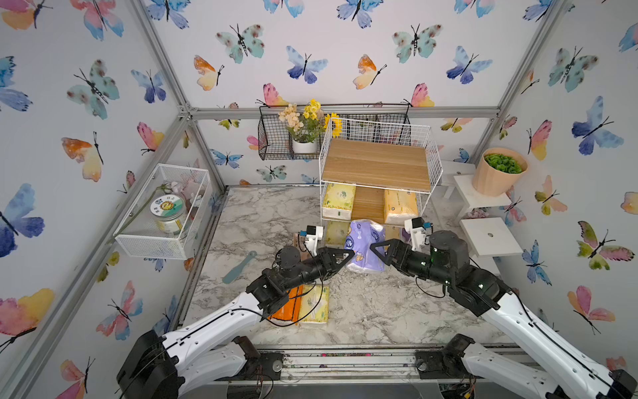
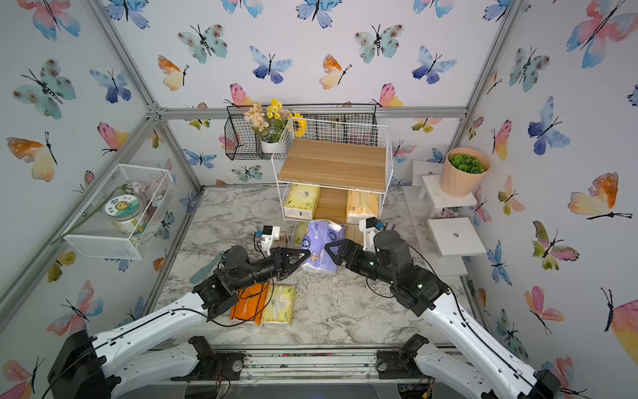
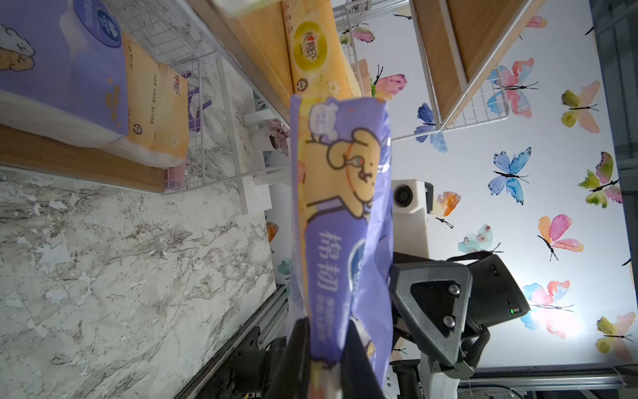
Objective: Remove the tissue boxes from the shelf
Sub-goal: Pick up a box of tissues from the shelf, then move the box of tissues to the center of the board.
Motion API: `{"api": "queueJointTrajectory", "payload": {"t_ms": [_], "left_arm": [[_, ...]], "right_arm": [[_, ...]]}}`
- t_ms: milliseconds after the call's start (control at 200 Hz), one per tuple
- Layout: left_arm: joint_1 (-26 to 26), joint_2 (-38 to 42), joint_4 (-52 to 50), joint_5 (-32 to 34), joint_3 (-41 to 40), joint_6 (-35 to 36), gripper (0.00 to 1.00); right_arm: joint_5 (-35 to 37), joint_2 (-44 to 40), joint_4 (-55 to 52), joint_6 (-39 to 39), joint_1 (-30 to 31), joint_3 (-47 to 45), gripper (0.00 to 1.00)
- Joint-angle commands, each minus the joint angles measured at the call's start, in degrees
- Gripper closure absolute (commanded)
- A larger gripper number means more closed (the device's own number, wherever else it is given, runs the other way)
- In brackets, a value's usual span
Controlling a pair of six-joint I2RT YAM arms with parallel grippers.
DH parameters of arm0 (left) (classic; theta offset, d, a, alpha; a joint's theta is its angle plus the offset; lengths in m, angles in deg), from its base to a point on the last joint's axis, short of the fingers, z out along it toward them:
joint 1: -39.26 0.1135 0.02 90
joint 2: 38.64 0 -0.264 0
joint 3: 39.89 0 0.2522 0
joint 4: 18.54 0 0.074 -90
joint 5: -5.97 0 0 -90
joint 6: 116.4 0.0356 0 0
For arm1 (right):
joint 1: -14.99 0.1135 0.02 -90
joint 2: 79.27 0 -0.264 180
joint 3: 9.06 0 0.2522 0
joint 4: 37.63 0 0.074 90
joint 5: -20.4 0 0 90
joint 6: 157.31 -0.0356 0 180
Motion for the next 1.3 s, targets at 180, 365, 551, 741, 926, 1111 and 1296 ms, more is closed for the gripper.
{"api": "queueJointTrajectory", "payload": {"t_ms": [180,365,551,741,926,1111,1296], "left_arm": [[-0.14,2.29,11.03,-3.65,-3.59,-3.59,0.94],[-0.1,3.23,11.24,-3.24,-4.71,-4.12,0.94],[-0.07,4.13,6.99,-2.5,-3.61,-2.07,0.78],[-0.07,6.72,-3.62,1.2,-0.72,3.0,0.16],[-0.07,12.91,-22.02,16.69,0.75,1.38,0.08],[0.0,17.61,-35.7,30.97,0.03,-1.35,0.08],[0.28,16.44,-43.71,34.82,2.24,-3.06,0.08]], "right_arm": [[-15.23,0.78,13.87,-2.49,-4.42,-3.05,0.38],[-18.76,2.54,15.85,-2.49,-4.51,-3.47,0.55],[-20.07,3.44,17.71,-2.49,-4.51,-4.3,0.75],[-19.68,2.52,17.96,-1.9,-4.51,-5.86,0.92],[-15.92,1.13,6.9,4.61,-4.51,-6.46,0.94],[-13.23,3.16,-3.39,10.89,-3.44,-10.83,0.95],[-9.66,4.68,9.17,4.09,1.43,-21.13,0.94]]}}
